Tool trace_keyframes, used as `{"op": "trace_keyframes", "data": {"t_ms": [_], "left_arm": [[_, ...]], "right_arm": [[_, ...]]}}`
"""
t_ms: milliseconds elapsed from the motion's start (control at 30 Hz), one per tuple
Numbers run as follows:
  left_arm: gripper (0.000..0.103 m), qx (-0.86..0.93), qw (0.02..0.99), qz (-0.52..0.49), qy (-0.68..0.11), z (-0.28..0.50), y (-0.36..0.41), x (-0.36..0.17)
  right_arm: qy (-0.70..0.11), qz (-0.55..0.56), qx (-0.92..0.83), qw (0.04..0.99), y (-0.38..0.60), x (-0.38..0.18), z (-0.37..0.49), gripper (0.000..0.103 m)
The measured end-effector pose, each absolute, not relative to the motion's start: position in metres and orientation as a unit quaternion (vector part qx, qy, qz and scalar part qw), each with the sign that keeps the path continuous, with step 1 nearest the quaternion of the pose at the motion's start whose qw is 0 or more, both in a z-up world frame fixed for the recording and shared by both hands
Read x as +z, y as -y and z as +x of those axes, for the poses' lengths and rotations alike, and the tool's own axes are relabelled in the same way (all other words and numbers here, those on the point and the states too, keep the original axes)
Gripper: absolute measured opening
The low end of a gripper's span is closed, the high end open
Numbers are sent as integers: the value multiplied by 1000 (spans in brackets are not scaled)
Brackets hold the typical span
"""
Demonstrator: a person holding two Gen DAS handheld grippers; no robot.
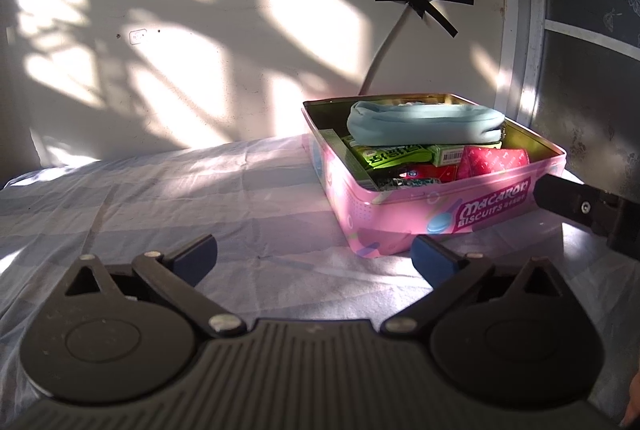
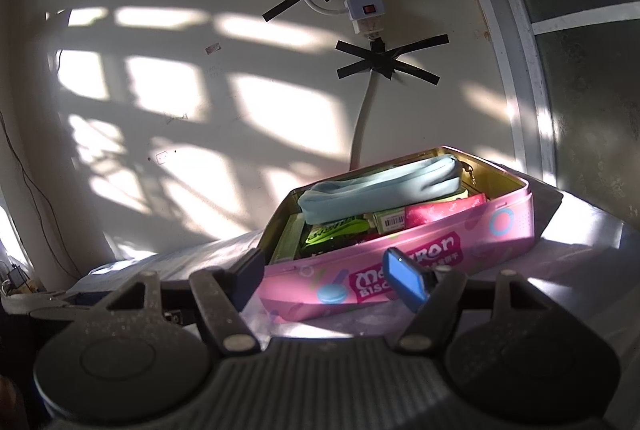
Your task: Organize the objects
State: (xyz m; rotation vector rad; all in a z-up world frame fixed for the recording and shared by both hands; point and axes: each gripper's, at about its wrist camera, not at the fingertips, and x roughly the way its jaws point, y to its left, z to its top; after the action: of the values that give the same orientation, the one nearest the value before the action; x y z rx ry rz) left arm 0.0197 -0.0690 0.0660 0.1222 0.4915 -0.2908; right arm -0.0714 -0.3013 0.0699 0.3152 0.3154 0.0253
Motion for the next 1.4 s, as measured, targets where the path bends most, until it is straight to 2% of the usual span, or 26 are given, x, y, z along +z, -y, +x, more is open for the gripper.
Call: {"op": "trace_keyframes", "data": {"t_ms": [1067,1400], "left_arm": [[103,-106,961,81,-242,21,65,68],[103,-113,954,78,-267,23,67,61]], "right_arm": [[-170,167,8,971,304,65,-69,71],[-174,172,5,970,306,62,-67,71]]}}
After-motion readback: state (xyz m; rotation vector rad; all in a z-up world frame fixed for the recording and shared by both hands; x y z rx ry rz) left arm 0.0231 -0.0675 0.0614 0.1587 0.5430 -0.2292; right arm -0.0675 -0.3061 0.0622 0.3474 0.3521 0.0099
